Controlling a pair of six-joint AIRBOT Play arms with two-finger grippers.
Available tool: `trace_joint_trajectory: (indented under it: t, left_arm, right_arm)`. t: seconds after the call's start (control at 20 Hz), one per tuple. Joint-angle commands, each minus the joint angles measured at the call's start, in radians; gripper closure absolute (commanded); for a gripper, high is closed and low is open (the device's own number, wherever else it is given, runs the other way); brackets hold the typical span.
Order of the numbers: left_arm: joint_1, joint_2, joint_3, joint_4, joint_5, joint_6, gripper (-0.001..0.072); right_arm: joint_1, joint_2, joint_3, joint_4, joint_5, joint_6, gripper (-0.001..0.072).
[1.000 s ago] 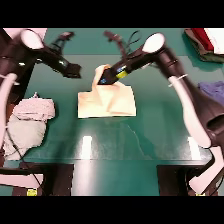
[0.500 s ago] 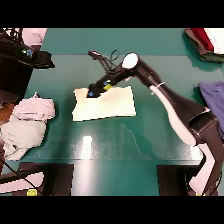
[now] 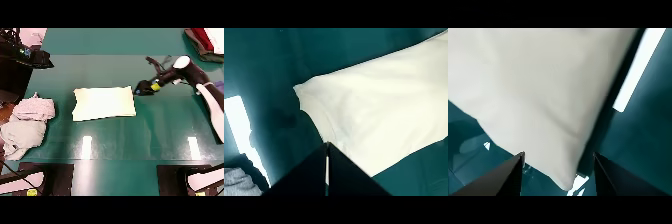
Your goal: Fold the shirts.
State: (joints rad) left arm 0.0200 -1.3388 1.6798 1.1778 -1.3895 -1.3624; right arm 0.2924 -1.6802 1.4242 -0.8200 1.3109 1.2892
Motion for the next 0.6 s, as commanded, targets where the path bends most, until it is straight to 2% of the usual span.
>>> trace_joint_trajectory:
  t: [0.0, 0.05, 0.1, 0.35, 0.55]
  left_arm:
    - [0.0, -0.003, -0.002, -0.043, 0.029, 0.001, 0.0685]
    - [0.0, -0.003, -0.002, -0.051, 0.033, 0.001, 0.0685]
    - [0.0, -0.003, -0.002, -0.055, 0.037, 0.001, 0.0685]
    - [0.0, -0.003, -0.002, -0.061, 0.036, 0.001, 0.0685]
    - [0.0, -0.003, -0.002, -0.061, 0.024, 0.001, 0.0685]
  right_arm:
    - [-0.089, 0.053, -0.184, 0.072, -0.127, 0.008, 0.0212]
    - [-0.087, 0.047, -0.211, 0.109, -0.152, -0.006, 0.0139]
    - [-0.078, 0.036, -0.228, 0.149, -0.167, -0.028, 0.0099]
    - [0.01, -0.08, -0.209, 0.289, -0.181, -0.061, 0.0096]
    - [0.113, -0.167, -0.087, 0.309, -0.175, -0.06, 0.0112]
